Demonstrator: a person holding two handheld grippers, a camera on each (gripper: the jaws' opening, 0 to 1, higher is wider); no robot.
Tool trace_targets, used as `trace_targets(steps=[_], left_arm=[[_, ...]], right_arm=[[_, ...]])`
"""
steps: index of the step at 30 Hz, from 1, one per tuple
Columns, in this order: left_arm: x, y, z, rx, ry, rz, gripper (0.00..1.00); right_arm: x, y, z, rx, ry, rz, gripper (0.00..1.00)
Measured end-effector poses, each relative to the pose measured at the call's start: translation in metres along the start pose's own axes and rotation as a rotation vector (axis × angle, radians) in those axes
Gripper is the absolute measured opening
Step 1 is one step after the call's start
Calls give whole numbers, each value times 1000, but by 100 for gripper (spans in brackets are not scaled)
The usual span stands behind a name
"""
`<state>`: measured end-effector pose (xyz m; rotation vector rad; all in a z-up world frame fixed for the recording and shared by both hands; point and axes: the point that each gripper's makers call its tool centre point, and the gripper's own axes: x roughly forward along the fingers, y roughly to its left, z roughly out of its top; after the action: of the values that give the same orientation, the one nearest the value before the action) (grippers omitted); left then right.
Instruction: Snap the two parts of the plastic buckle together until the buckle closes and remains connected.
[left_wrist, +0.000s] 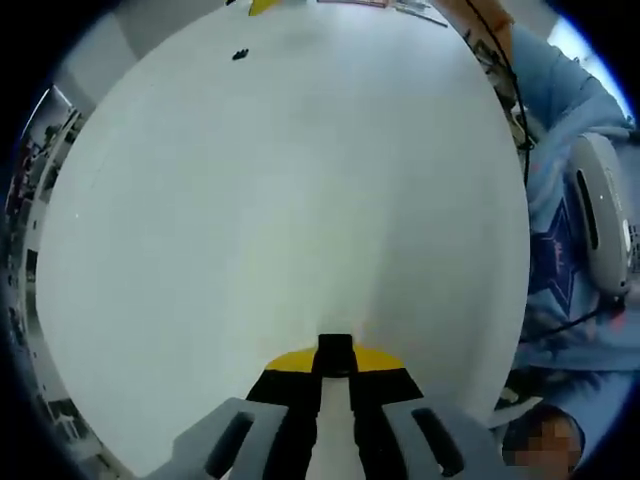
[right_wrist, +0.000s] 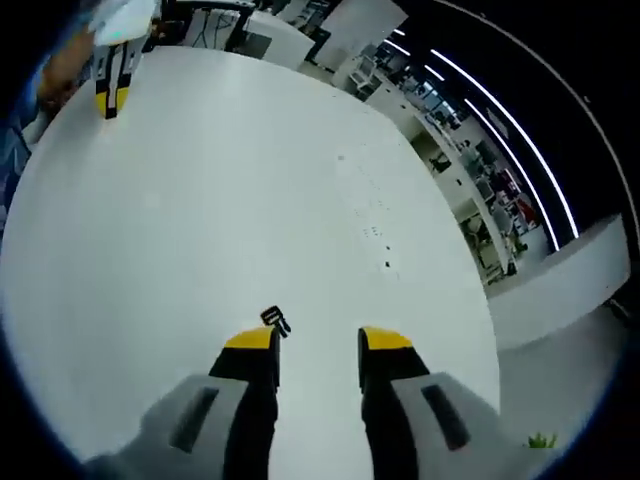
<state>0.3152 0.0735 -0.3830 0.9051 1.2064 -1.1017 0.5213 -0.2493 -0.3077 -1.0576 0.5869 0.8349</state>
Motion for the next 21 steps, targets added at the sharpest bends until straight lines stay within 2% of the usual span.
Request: trace_targets(steps=[2,6,8,9,13,20,21], left_arm=[[0,-1,0,-2,6,3,10],[0,-1,0,-3,14,3,10],[0,-1,0,-3,14,1,10],[0,-1,0,-7,16,0,10],[0,-2,0,1,28,4,10],[0,-2,-1,-3,30,2,10],[0,-2,-1,-2,28,1,10]], right_arm=[[10,9,0,-28,19,77,34],[24,19,0,-79,42,157,33],[27,23,-1,-69,43,187,33],[33,26,-2,-58,52,228,32],[43,27,-4,-45,53,272,31],[59,29,-22,-29,109,353,23],[59,35,-20,-27,95,396,20]])
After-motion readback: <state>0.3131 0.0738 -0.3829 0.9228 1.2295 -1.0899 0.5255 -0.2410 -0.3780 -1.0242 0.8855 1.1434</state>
